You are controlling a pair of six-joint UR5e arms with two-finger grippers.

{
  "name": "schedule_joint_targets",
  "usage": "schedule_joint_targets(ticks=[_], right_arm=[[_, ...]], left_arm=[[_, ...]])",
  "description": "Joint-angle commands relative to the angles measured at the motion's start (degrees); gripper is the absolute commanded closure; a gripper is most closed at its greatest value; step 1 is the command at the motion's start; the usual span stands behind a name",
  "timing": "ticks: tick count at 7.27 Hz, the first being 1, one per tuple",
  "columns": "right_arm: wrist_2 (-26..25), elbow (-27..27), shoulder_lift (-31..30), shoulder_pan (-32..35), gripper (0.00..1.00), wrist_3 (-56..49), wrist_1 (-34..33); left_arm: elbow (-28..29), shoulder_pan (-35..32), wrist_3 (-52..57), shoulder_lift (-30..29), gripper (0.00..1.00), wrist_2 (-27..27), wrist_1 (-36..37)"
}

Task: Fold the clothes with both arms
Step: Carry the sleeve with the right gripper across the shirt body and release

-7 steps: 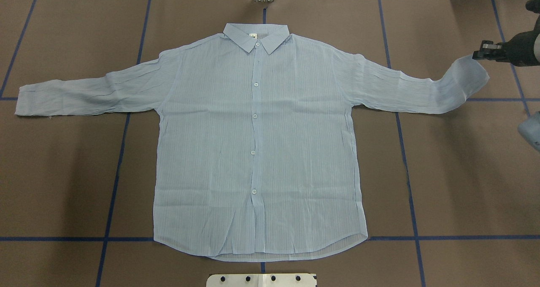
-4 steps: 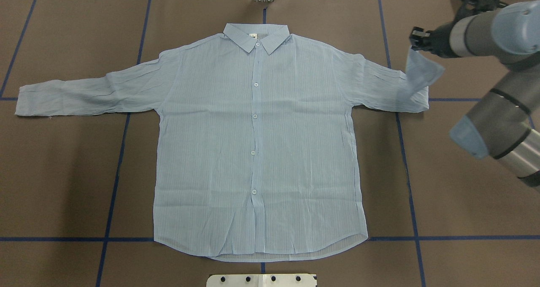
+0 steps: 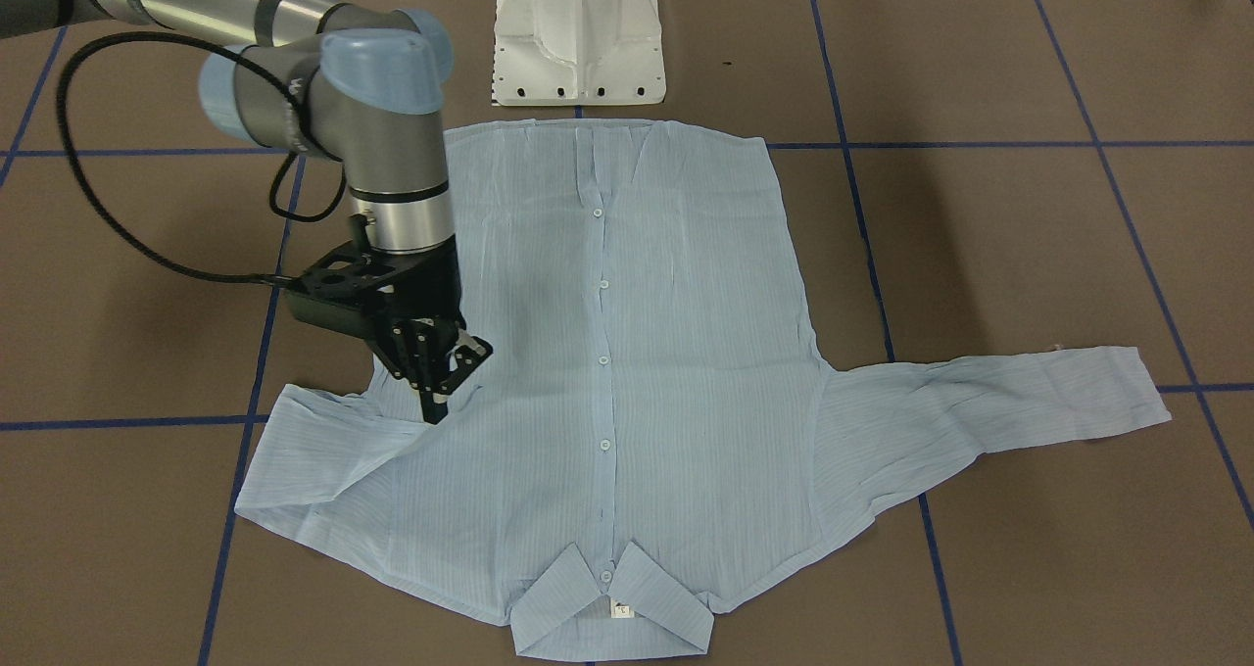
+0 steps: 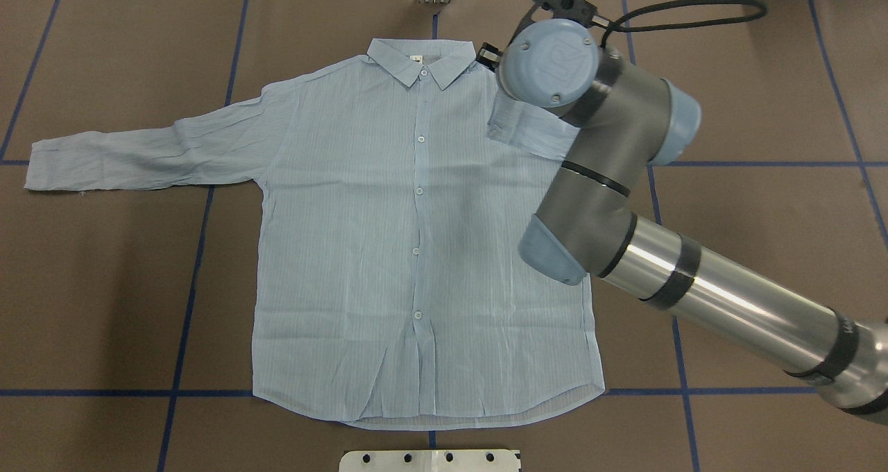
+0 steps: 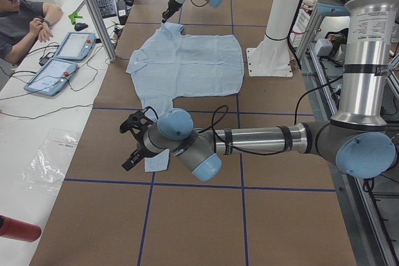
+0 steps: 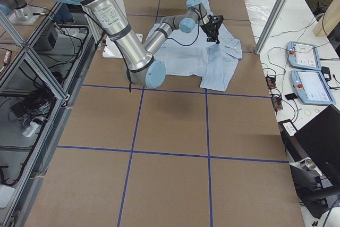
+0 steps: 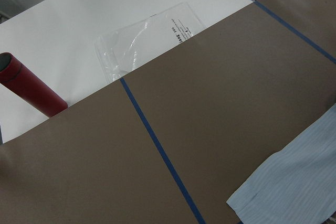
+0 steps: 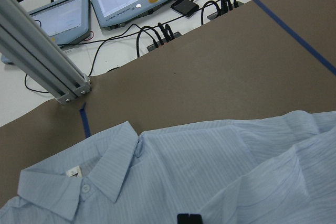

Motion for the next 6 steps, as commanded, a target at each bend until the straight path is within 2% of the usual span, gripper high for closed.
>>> schedule_joint_targets(ticks=[1,2,3,4,5,6], right_arm=[[-1.58,-6.55,8.67,-2.66,1.00,-0.36,-0.18],[-4.54,-8.92,11.31,-4.15,1.00,-0.72,0.25],[-6.13,-14.08,15.95,-5.64,1.00,-0.81,1.47],[-6.06,-18.74,18.08,-6.53,1.00,-1.42,3.57],[-6.15,-21.13,18.37,-7.49,1.00,-3.69,7.34],[-6.15,-23.59,20.54,-8.20,1.00,-4.32,7.72]], left_arm=[[0.00,0.00,-0.09,0.00,0.00,0.02,0.00],[0.00,0.00,-0.09,0.00,0.00,0.02,0.09],[0.00,0.00,-0.09,0.00,0.00,0.02,0.09],[0.08,0.00,-0.09,0.00,0.00,0.02,0.00],[0.09,0.00,-0.09,0.00,0.00,0.02,0.09],[0.09,0.00,-0.09,0.00,0.00,0.02,0.09]])
